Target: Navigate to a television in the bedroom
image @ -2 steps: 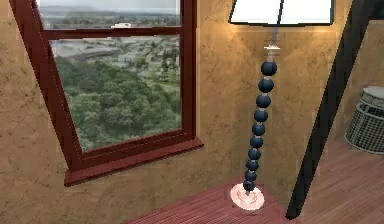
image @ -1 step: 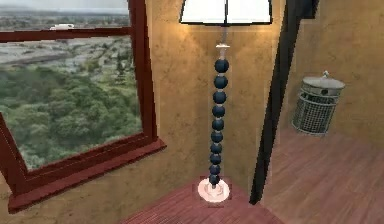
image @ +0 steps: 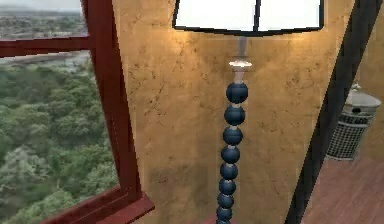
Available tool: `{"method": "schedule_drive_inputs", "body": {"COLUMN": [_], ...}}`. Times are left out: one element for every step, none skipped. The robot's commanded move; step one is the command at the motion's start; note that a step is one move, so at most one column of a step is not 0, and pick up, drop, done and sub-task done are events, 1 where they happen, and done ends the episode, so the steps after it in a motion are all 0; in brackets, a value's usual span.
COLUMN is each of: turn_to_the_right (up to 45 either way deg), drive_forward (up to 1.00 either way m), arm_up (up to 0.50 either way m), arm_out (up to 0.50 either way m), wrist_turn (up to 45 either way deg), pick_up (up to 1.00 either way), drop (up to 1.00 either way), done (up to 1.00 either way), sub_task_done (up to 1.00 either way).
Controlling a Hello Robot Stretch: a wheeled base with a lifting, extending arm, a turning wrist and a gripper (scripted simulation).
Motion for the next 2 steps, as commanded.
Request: {"method": "schedule_drive_inputs", "body": {"turn_to_the_right": [45.0, 45.0], "drive_forward": [0.0, 0.0], "arm_up": [0.0, 0.0], "arm_out": [0.0, 0.0], "wrist_turn": [0.0, 0.0], "pick_up": [0.0, 0.0], "drop": [0.0, 0.0], "done": [0.0, 0.0], "sub_task_done": [0.0, 0.0]}}
